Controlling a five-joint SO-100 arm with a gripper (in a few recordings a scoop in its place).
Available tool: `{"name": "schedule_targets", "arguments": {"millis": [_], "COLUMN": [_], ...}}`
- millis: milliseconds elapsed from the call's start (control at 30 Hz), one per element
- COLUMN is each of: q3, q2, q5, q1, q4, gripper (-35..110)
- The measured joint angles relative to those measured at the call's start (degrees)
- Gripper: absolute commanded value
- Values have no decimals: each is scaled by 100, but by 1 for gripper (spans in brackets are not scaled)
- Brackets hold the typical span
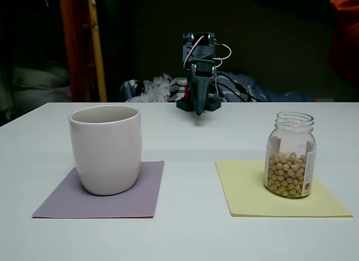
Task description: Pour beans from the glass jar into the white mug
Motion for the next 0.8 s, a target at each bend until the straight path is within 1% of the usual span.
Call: {"name": "schedule_targets", "arguments": {"millis": [67,133,200,233,267,333,367,433,533,633,700,800], "q3": [0,0,0,0,0,0,0,-18,-396,-747,-800,-800], "q2": [0,0,0,0,0,0,0,0,0,0,0,0], "q5": [0,0,0,-70,-237,-835,-1169,-1652,-2092,-2496,-2971,-3797], "q1": [0,0,-88,-88,-26,202,316,466,589,721,861,949], "q4": [0,0,0,0,0,0,0,0,0,-97,-316,-633], "gripper": [2,8,19,27,34,41,41,37,35,42,47,49]}}
